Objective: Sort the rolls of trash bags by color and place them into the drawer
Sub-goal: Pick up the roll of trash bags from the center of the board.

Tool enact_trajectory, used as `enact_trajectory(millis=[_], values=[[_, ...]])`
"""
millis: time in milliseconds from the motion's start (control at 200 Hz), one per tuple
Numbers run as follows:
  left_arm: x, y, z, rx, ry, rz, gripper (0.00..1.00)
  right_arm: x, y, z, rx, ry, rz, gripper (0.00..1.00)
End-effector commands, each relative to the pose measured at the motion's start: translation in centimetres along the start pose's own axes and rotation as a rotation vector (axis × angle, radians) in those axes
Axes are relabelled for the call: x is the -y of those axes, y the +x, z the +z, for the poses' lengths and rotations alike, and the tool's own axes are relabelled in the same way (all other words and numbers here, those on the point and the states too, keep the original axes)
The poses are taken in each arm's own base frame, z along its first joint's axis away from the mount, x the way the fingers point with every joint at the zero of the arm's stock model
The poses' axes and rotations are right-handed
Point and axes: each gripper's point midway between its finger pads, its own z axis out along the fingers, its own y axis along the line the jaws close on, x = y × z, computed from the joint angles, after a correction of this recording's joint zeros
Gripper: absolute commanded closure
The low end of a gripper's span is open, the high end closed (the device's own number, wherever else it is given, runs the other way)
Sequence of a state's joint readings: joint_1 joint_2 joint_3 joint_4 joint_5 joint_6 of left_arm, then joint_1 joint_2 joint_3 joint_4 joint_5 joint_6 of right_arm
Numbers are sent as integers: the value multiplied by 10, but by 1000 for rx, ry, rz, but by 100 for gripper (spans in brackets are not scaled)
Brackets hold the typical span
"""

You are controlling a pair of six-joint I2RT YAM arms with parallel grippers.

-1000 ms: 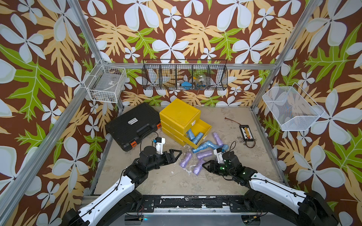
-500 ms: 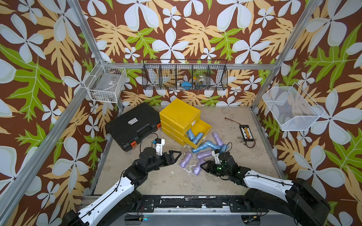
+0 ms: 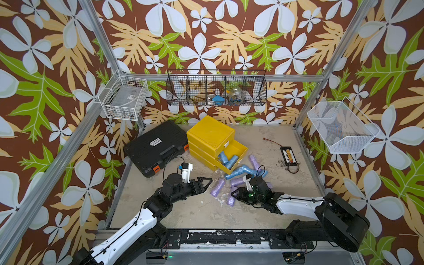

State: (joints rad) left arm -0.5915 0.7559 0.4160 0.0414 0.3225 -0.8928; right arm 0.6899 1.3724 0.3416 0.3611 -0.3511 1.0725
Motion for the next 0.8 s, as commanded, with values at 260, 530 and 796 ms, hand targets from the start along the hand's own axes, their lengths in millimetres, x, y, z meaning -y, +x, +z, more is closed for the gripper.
enact_trajectory(millis=[260, 530, 796], values=[[7, -7, -3, 28, 17, 8, 8, -24, -9, -17, 42, -55, -49, 94], [15, -12, -4, 38, 31, 25, 8, -38, -27, -59, 130, -52, -112, 99], [22, -17, -5, 42, 36, 38, 8, -45, -60, -105, 228, -63, -134, 100]])
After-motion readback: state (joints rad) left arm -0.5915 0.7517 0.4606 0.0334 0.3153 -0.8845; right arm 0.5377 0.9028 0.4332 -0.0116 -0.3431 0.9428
